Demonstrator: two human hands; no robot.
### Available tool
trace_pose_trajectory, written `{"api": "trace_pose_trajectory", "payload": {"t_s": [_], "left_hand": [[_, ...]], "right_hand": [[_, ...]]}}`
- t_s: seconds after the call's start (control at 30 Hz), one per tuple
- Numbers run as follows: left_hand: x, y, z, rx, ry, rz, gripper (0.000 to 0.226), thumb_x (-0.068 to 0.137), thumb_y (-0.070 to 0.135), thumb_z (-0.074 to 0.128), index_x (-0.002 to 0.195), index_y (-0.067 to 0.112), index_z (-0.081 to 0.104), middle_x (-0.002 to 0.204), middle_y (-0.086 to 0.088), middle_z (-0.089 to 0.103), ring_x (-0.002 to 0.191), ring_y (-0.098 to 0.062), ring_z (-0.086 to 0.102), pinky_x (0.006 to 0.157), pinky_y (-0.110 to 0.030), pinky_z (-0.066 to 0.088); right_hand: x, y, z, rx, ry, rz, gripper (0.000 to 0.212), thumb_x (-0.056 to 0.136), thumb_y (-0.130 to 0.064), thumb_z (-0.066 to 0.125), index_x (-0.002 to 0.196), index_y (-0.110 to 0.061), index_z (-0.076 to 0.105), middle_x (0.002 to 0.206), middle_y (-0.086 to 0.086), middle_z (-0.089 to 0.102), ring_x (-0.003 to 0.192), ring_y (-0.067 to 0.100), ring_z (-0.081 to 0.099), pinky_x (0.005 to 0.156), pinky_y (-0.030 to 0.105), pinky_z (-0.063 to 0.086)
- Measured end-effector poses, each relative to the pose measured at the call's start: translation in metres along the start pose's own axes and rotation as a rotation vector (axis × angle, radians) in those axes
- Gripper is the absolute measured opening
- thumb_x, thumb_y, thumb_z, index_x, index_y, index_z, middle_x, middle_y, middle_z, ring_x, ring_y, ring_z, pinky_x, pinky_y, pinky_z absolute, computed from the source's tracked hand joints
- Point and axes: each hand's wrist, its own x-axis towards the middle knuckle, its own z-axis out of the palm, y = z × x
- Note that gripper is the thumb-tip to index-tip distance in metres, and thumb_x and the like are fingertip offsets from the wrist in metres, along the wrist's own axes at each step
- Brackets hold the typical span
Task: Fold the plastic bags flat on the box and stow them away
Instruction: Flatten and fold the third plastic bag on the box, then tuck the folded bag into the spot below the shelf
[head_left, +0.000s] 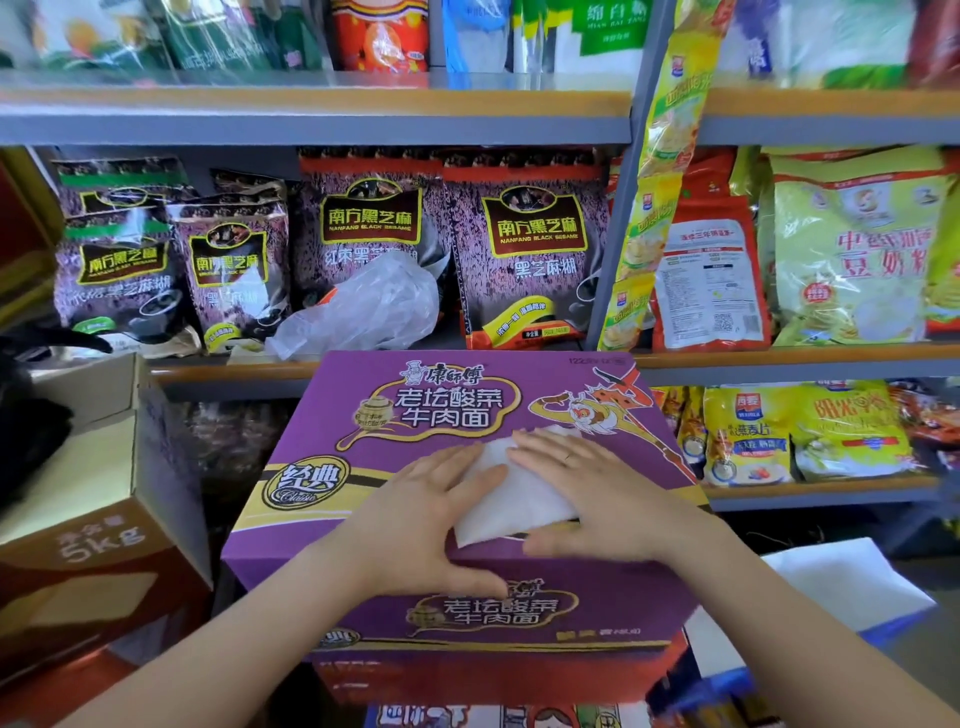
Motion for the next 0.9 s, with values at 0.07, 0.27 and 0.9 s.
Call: {"api": "trace_pose_trajectory", "payload": {"t_s": [0.07, 0.27, 0.9], "left_hand": [[-0.001, 0.009, 0.007, 0.121, 0.079, 0.035, 0.09, 0.065, 0.083, 0.038, 0.135, 0.026, 0.038, 0.135, -0.01, 0.051, 0.118, -0.025, 0.053, 0.096, -0.032, 0.042], [0.01, 0.05, 0.029, 0.1, 0.337, 0.07, 0.063, 0.058, 0.039, 0.076, 0.113, 0.026, 0.048, 0.111, 0.005, 0.05, 0.091, -0.016, 0.042, 0.068, -0.031, 0.048], [0.121, 0.277, 0.036, -0.976, 0.631, -0.284, 0.02, 0.087, 0.02, 0.06, 0.071, 0.032, 0.057, 0.048, 0.006, 0.056, 0.044, -0.003, 0.051, 0.048, -0.016, 0.041]], "right_hand": [[-0.017, 0.004, -0.001, -0.007, 0.003, -0.03, 0.104, 0.064, -0.08, 0.044, 0.148, -0.029, 0.01, 0.155, -0.018, -0.003, 0.138, -0.006, -0.008, 0.115, 0.021, -0.007], [-0.061, 0.029, -0.007, 0.034, 0.084, -0.086, 0.072, 0.08, -0.034, 0.066, 0.139, -0.025, 0.026, 0.153, -0.013, 0.023, 0.142, 0.005, 0.017, 0.111, 0.019, 0.009], [-0.21, 0.159, -0.025, 1.545, 0.538, 0.267, 0.047, 0.063, -0.017, 0.08, 0.107, -0.015, 0.062, 0.094, -0.001, 0.074, 0.089, 0.014, 0.069, 0.07, 0.024, 0.056]]}}
